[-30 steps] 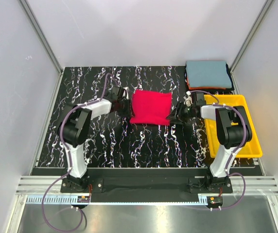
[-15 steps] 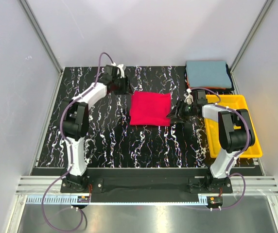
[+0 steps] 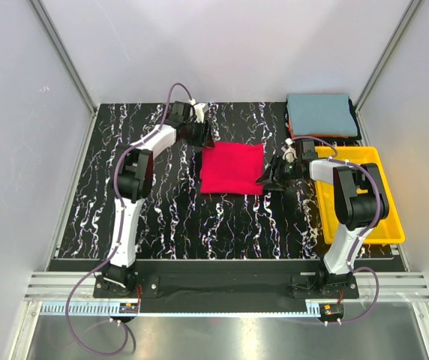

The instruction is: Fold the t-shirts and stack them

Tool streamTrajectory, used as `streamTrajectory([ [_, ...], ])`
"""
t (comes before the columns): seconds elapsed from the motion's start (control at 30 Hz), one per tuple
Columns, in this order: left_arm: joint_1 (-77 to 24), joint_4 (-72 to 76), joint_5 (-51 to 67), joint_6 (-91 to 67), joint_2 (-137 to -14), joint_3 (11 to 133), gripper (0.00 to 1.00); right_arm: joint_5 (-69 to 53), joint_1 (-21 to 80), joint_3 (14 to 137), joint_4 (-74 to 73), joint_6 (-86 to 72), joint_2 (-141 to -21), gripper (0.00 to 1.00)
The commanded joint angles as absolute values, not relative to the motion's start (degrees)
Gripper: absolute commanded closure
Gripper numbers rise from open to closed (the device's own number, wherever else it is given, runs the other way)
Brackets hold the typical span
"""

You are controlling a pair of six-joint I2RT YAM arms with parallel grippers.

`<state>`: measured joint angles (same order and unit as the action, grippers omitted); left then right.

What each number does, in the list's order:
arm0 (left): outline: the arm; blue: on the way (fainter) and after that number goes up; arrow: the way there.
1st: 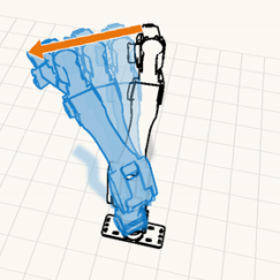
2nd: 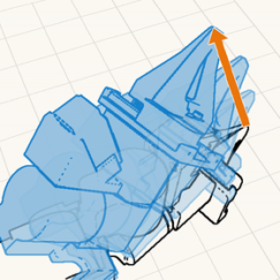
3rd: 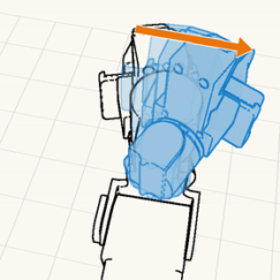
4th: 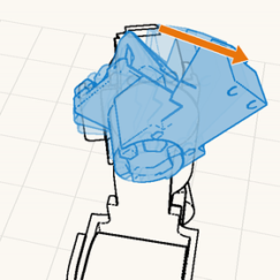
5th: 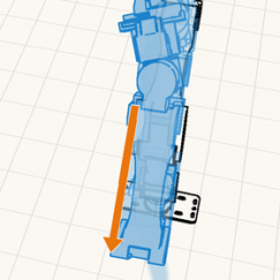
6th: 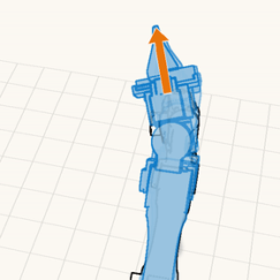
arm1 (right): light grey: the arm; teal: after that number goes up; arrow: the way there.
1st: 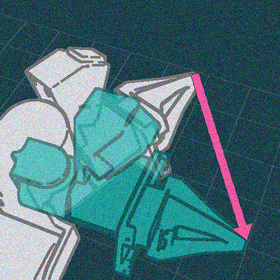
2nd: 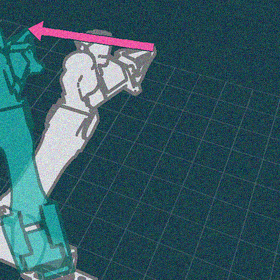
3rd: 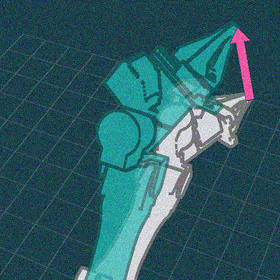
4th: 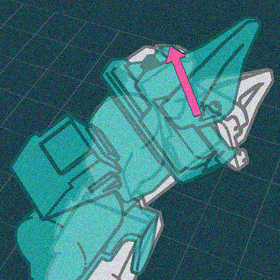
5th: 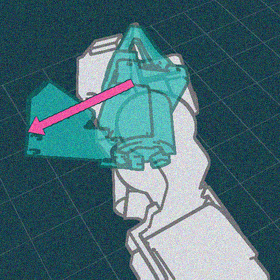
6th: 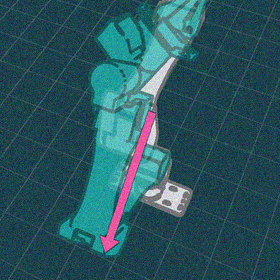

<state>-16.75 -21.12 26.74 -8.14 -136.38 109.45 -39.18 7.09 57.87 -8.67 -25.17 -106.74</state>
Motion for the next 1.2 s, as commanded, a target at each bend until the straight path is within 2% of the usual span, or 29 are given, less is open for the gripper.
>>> streamTrajectory([
  [0.0, -16.79, -20.13, 29.79, -6.42, -138.42, 113.55, 0.46, -40.60, 7.47, 60.12, -8.52, -23.73, -107.75, 0.46],
  [0.17, -16.79, -19.69, 31.81, -6.77, -140.10, 115.49, 0.46, -41.40, 7.56, 59.24, -7.30, -23.90, -107.49, 0.47],
  [0.27, -16.70, -19.16, 32.78, -7.12, -140.10, 115.58, 0.53, -41.74, 7.56, 58.01, -5.28, -24.87, -106.61, 0.49],
  [0.4, -16.79, -18.37, 34.19, -8.35, -139.31, 115.84, 0.79, -43.77, 8.26, 56.25, -1.32, -26.89, -106.61, 0.53],
  [0.43, -16.70, -18.02, 34.19, -9.13, -138.70, 115.84, 0.92, -43.16, 8.52, 55.64, -0.71, -27.16, -106.79, 0.53],
  [0.5, -16.70, -17.67, 34.19, -9.84, -138.08, 116.10, 1.00, -42.63, 8.53, 55.37, -0.53, -27.16, -107.75, 0.55],
  [0.67, -16.79, -16.79, 33.49, -12.04, -134.83, 115.84, 1.00, -41.84, 8.52, 54.76, -0.53, -27.77, -110.13, 0.64],
  [0.7, -16.70, -16.53, 32.01, -12.22, -134.22, 115.32, 1.00, -41.14, 8.53, 54.49, -0.44, -27.86, -110.04, 0.72],
  [0.83, -16.09, -15.03, 27.61, -13.62, -131.14, 112.59, 1.00, -39.91, 8.53, 53.53, -0.53, -28.74, -109.25, 0.92],
  [0.93, -15.12, -12.93, 24.53, -15.29, -130.17, 109.34, 0.96, -38.51, 8.44, 53.26, -0.53, -30.84, -108.46, 1.00],
  [1.13, -13.45, -11.69, 27.42, -18.10, -134.82, 109.33, 0.94, -37.35, 8.44, 53.52, 2.11, -34.19, -108.10, 1.00],
  [1.17, -13.27, -11.78, 27.60, -18.45, -135.43, 109.51, 0.94, -37.61, 8.52, 53.70, 2.20, -34.19, -108.11, 0.93],
])
